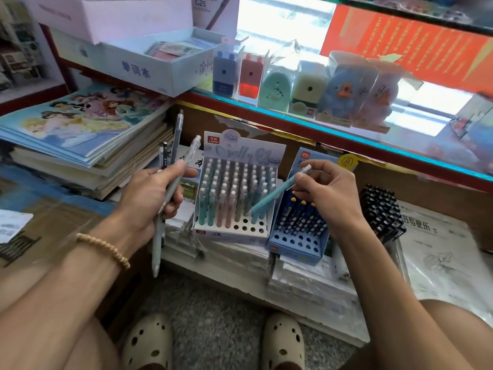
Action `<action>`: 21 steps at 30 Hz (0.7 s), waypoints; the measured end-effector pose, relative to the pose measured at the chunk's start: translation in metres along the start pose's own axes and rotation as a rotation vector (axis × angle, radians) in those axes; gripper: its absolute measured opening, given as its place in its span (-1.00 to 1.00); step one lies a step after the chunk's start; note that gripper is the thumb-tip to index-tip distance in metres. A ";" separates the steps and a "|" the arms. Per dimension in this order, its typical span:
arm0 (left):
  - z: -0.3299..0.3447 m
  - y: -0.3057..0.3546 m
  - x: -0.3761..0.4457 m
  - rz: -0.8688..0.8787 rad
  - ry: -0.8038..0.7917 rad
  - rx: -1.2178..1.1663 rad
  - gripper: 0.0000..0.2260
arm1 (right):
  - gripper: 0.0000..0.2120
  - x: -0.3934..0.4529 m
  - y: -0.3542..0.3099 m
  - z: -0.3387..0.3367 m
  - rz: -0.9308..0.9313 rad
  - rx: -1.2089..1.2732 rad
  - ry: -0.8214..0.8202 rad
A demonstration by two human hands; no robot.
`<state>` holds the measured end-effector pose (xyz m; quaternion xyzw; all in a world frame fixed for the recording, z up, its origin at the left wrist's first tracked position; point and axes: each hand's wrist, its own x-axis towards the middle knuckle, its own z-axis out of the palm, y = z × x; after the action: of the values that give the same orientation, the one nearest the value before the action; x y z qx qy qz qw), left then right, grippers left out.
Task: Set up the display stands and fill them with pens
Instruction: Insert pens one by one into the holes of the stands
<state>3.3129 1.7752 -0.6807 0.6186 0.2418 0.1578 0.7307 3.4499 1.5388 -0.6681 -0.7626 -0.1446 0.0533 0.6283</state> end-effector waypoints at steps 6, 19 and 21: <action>0.001 0.001 -0.002 -0.007 -0.014 -0.014 -0.68 | -0.85 0.002 0.009 0.002 -0.052 -0.107 -0.003; 0.008 0.003 -0.006 -0.030 -0.045 0.027 -0.70 | -0.80 -0.001 0.021 0.037 -0.264 -0.487 -0.007; 0.009 0.004 -0.006 -0.029 -0.050 0.028 -0.71 | -0.79 -0.002 0.018 0.038 -0.309 -0.513 -0.002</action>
<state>3.3131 1.7658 -0.6752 0.6288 0.2346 0.1284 0.7301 3.4410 1.5712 -0.6932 -0.8653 -0.2682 -0.0804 0.4157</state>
